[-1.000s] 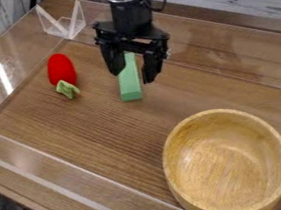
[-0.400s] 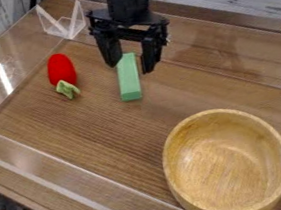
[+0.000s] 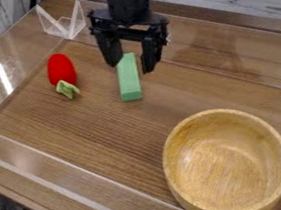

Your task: Move the red object to the left side of the table

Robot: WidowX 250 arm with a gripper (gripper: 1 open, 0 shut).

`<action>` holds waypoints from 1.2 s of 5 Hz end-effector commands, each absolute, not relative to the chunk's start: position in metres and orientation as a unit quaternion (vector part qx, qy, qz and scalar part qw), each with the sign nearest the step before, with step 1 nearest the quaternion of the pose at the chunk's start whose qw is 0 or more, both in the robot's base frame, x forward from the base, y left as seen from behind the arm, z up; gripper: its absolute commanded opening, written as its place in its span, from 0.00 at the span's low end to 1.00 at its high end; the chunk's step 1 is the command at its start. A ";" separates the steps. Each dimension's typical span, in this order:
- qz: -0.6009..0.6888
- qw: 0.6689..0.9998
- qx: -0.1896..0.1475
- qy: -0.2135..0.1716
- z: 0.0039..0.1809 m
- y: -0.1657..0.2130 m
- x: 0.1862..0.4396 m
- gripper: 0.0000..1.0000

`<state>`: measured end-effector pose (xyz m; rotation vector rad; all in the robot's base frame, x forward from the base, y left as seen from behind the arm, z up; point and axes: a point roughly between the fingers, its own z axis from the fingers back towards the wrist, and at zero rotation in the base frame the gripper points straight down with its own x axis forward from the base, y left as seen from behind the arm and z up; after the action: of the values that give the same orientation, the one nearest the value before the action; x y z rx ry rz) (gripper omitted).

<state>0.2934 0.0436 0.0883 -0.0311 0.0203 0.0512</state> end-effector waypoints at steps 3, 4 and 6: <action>0.053 0.998 -0.017 -0.023 0.106 0.045 0.302 1.00; 0.039 0.999 -0.017 -0.021 0.105 0.035 0.306 1.00; -0.009 1.000 -0.019 -0.015 0.087 0.042 0.303 1.00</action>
<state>0.2993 0.0393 0.0768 -0.0456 0.0077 -0.0143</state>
